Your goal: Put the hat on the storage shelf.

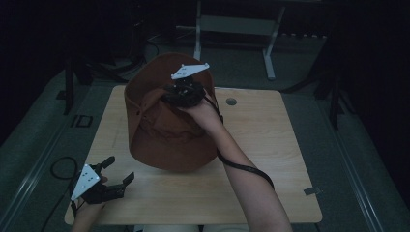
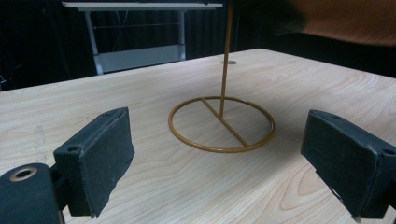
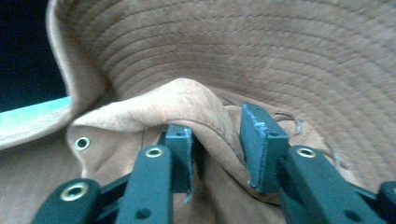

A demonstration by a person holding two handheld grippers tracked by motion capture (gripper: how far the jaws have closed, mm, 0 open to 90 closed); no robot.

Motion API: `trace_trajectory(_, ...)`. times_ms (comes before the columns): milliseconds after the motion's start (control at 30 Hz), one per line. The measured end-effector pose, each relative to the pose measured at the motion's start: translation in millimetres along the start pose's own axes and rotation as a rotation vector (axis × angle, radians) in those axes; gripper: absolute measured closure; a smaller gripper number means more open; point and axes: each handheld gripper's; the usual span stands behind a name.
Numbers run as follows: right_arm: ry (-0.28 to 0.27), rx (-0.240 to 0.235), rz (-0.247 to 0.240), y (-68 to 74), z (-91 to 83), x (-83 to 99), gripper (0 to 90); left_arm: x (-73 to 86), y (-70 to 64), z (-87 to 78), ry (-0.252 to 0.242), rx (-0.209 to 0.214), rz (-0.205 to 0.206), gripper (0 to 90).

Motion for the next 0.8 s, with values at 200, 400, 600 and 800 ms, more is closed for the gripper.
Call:
trace_trajectory(200,0.003,-0.006,0.004,-0.2,-2.7,1.5,58.0,1.4,1.0,-0.2,-0.002,0.003,-0.011,9.7)
trace_trajectory(400,-0.015,0.027,0.005,-4.8,-6.9,-3.5,50.7,1.4,1.7,-0.5,-0.005,0.003,-0.018,9.8)
trace_trajectory(600,-0.007,0.110,0.044,-10.2,-4.0,-11.9,40.2,1.8,1.1,0.7,-0.004,0.010,-0.017,9.7)
trace_trajectory(800,0.017,0.143,0.134,-21.8,3.9,-5.2,32.3,2.6,0.1,0.7,0.001,0.016,-0.013,9.7)
Point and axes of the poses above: each handheld gripper's, and its own axes: z roughly forward along the jaws, x roughly out of its underside, y roughly to its left, and after that the axes turned 11 degrees about z, right-handed
